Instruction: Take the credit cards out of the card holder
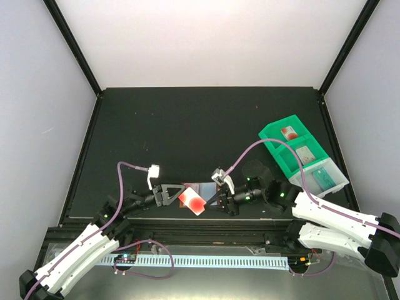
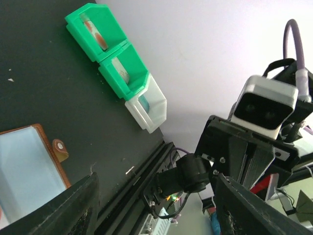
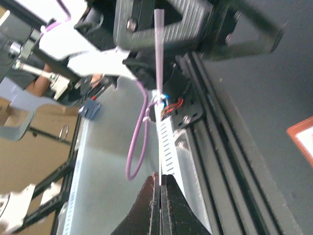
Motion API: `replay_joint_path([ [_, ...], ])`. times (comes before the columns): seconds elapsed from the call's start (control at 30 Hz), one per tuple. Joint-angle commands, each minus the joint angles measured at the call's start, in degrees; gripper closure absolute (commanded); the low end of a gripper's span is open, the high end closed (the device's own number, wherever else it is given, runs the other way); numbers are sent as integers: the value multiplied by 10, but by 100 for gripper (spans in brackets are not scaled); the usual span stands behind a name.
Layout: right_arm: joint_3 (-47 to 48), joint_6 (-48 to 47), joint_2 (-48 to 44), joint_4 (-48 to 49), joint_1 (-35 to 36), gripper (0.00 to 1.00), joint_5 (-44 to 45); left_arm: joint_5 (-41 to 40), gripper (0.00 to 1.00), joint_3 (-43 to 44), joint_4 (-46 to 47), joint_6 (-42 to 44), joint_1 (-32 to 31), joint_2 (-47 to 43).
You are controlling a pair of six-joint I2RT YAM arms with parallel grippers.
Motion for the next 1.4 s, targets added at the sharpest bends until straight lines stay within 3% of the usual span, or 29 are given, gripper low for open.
replay_joint_path([
  [0.0,16,-72,-14,-88,1,99,-86,26,34,33,-3,16,4,0],
  [0.23,18,-90,-13,-110,1,99,-107,71,31,44,45,12,4,23],
  [0.8,30,-22,52,-52,1,99,-88,162,30,26,74,16,4,31],
  [0.93,32,-14,58,-51,1,99,-84,171,44,23,84,10,4,37],
  [1.07,30,-8,48,-42,0,99,-73,172,68,28,68,19,4,44],
  [1.3,18,0,38,-30,1,99,-64,191,98,43,48,30,3,69],
  [1.37,16,1,34,-29,1,99,-54,192,98,45,51,31,3,67],
])
